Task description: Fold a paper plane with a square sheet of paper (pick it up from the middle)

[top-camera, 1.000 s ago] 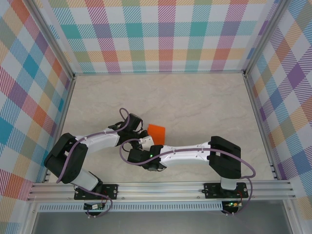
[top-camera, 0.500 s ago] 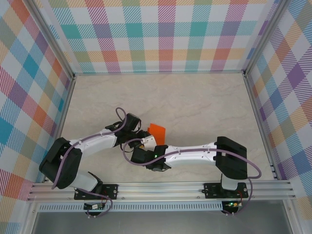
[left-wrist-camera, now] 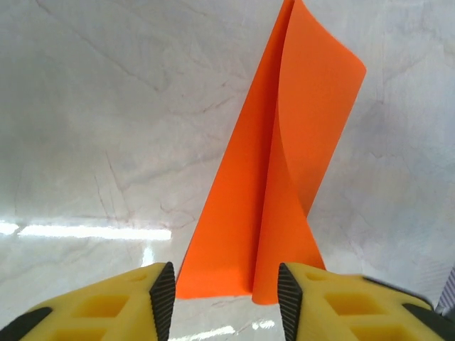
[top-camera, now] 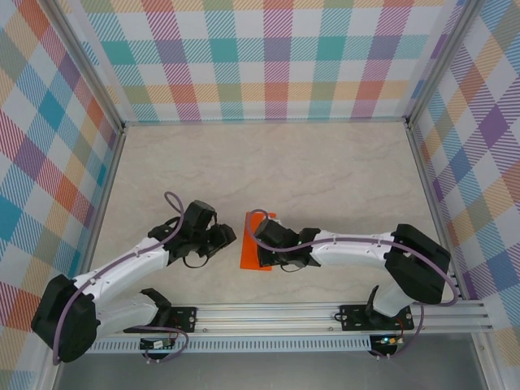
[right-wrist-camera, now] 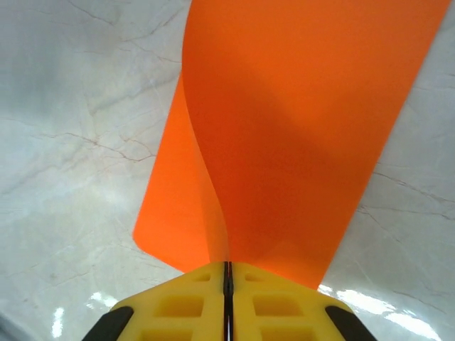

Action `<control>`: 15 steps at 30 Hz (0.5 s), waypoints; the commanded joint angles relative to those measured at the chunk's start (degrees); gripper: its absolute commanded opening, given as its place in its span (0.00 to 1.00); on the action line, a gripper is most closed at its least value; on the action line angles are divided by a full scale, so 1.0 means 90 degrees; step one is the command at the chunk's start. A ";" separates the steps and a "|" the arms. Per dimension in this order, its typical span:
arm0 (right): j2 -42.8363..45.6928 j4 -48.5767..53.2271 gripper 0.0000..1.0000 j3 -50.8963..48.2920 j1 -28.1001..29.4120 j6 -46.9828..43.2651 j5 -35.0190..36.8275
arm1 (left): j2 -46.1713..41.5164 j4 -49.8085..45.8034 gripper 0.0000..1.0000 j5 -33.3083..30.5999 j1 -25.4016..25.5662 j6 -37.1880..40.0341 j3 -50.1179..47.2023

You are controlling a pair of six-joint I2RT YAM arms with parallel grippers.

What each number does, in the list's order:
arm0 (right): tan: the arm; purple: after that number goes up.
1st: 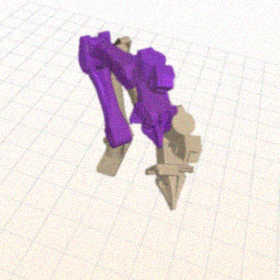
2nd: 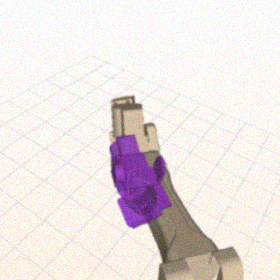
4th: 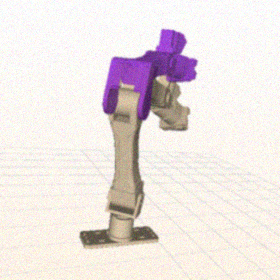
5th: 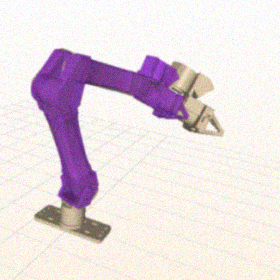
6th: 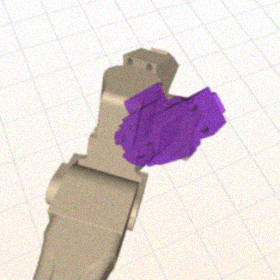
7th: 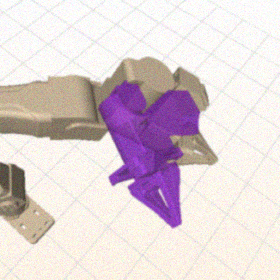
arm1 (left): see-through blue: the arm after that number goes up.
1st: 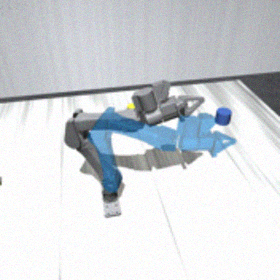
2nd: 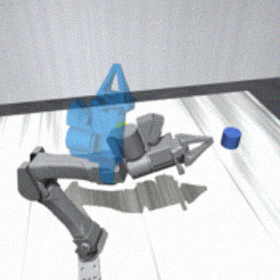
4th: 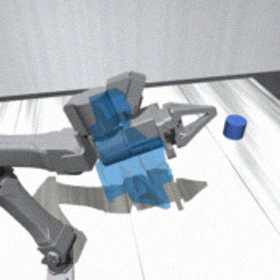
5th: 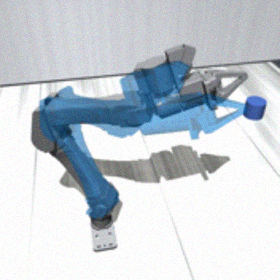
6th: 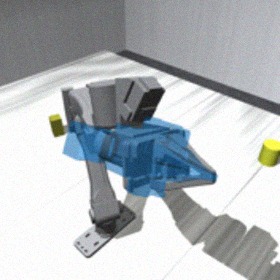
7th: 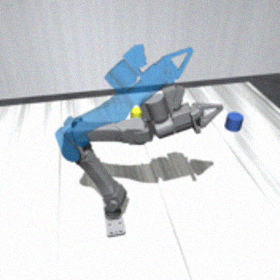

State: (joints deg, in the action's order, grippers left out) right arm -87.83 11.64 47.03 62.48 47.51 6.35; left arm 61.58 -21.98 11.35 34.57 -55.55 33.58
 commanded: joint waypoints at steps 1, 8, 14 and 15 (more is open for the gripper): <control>0.0171 -0.0805 0.11 -0.0242 -0.0321 -0.0156 -0.1137 | -0.0137 0.0397 0.42 0.0451 0.0063 -0.0079 -0.0246; 0.0102 -0.0365 0.11 -0.0223 -0.0678 -0.0316 -0.1274 | 0.0606 0.0616 0.33 0.0434 0.0832 0.0019 0.0027; -0.0076 0.0152 0.12 0.0061 -0.0686 -0.0415 -0.1122 | 0.1230 0.1114 0.27 0.0367 0.1179 -0.0116 0.0091; -0.0117 0.0177 0.12 0.0103 -0.0688 -0.0424 -0.1135 | 0.1346 0.1140 0.26 0.0358 0.1225 -0.0117 0.0120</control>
State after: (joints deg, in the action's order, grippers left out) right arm -87.66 10.90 45.56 56.55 45.30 -3.14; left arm 71.83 -14.48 14.44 44.25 -56.16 32.91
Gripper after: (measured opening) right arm 0.115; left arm 0.268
